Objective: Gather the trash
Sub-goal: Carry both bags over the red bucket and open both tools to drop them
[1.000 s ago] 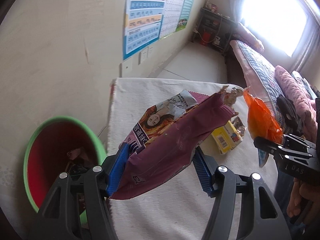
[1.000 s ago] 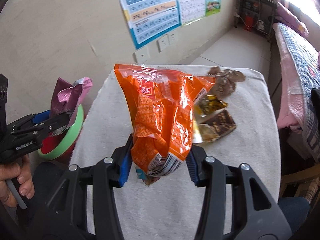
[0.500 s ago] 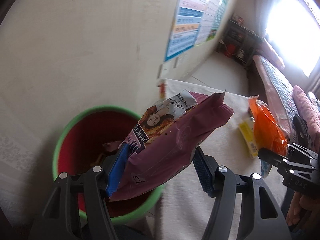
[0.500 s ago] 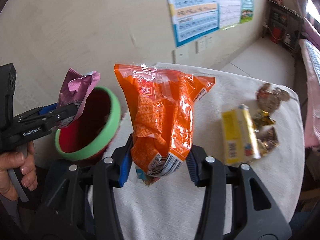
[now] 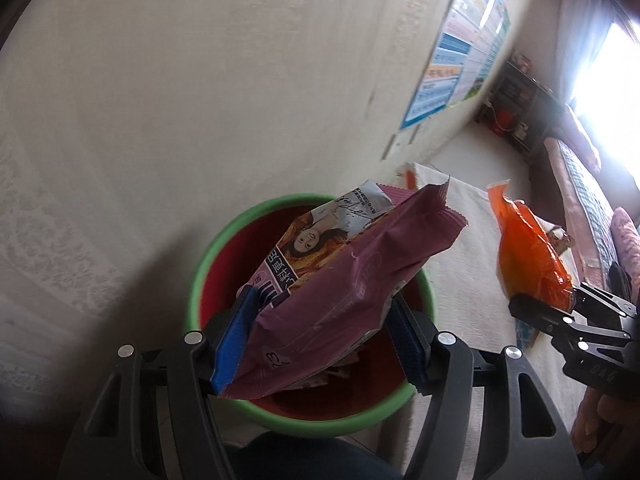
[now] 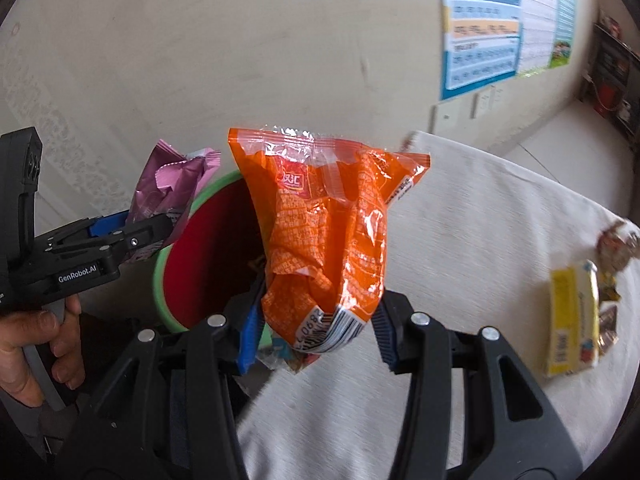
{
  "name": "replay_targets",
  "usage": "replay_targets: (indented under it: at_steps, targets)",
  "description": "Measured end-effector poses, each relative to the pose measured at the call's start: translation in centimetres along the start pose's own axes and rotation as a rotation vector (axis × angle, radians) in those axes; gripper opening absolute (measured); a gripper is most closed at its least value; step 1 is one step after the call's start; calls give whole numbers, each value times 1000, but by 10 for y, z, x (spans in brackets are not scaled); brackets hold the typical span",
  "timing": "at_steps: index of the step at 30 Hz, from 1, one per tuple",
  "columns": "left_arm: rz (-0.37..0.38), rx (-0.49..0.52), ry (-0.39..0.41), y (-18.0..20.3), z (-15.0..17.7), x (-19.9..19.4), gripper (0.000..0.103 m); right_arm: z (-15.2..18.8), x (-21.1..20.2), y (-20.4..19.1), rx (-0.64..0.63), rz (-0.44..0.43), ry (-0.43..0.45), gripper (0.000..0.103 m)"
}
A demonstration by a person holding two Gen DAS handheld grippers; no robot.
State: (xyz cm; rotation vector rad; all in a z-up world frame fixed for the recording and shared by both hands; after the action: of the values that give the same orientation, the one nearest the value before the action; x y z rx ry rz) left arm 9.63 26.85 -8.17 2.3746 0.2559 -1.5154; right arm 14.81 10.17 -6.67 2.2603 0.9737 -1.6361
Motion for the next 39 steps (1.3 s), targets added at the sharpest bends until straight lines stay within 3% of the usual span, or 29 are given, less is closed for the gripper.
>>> replay_targets:
  at_steps: [11,31,34,36,39]
  targets:
    - [1,-57,10,-38,2,-2,61,-13,34,-49,-61,-51,-40,46]
    - [-2,-88,-2,-47,-4,9,65,-19,57,-50,-48,-44,-81,48]
    - [-7,-100,3,-46,-3,11,77,-16,61,-51,-51,-45,-94,59]
    - [-4,-111,12,-46,-1,10,85,-15,62,-50,-53,-32,-94,83]
    - [-13,-127,35,-48,1,6,95,-13,59,-48,-53,-14,-81,95]
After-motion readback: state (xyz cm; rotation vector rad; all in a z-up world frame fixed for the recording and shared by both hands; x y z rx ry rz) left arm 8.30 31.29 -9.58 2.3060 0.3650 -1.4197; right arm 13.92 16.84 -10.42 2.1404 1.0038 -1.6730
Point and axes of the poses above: each gripper's, at about its wrist camera, not at the fingertips, and x roughly the way its jaws point, y to its right, z to its underside, the point moved 7 cm from there along x, roughly the way its jaws point, and after that the axes turned 11 degrees about -y, right-handed, at the moved point
